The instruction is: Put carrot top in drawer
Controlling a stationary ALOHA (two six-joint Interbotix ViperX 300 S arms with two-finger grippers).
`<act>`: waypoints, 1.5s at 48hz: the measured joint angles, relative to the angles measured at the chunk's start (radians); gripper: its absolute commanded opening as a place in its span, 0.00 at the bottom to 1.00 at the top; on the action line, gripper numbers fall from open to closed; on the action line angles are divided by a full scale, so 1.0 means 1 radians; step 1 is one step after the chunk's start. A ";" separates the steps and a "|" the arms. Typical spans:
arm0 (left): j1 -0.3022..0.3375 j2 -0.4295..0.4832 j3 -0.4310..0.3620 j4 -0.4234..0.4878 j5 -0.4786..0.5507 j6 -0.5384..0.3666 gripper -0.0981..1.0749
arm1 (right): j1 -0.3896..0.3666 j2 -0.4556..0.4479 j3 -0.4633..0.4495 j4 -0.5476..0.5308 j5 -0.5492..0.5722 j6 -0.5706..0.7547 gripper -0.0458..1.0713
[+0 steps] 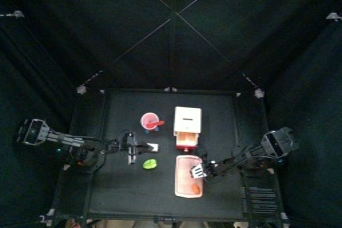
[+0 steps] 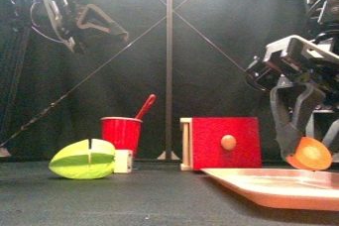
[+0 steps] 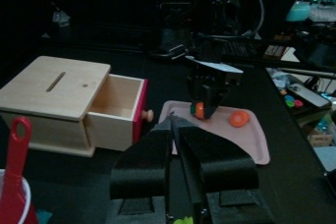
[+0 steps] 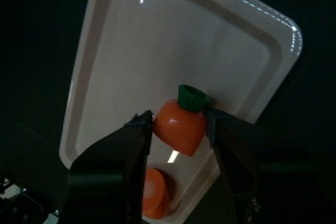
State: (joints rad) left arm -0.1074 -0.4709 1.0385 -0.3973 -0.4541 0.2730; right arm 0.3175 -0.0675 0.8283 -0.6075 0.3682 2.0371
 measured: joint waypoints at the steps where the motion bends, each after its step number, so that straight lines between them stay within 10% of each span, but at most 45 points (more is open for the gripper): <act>1: 0.000 0.000 0.000 0.000 -0.002 0.000 0.50 | -0.003 -0.005 0.000 -0.009 -0.011 0.000 0.61; 33: 0.000 0.000 0.002 0.000 -0.006 0.000 0.50 | -0.252 -0.245 0.012 -0.437 -0.072 0.002 0.61; 72: 0.000 0.002 0.008 0.000 -0.008 0.000 0.50 | -0.387 -0.172 -0.002 -0.655 -0.057 0.000 0.61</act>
State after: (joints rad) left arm -0.1074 -0.4694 1.0462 -0.3973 -0.4617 0.2730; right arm -0.0690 -0.2393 0.8268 -1.2625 0.3114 2.0371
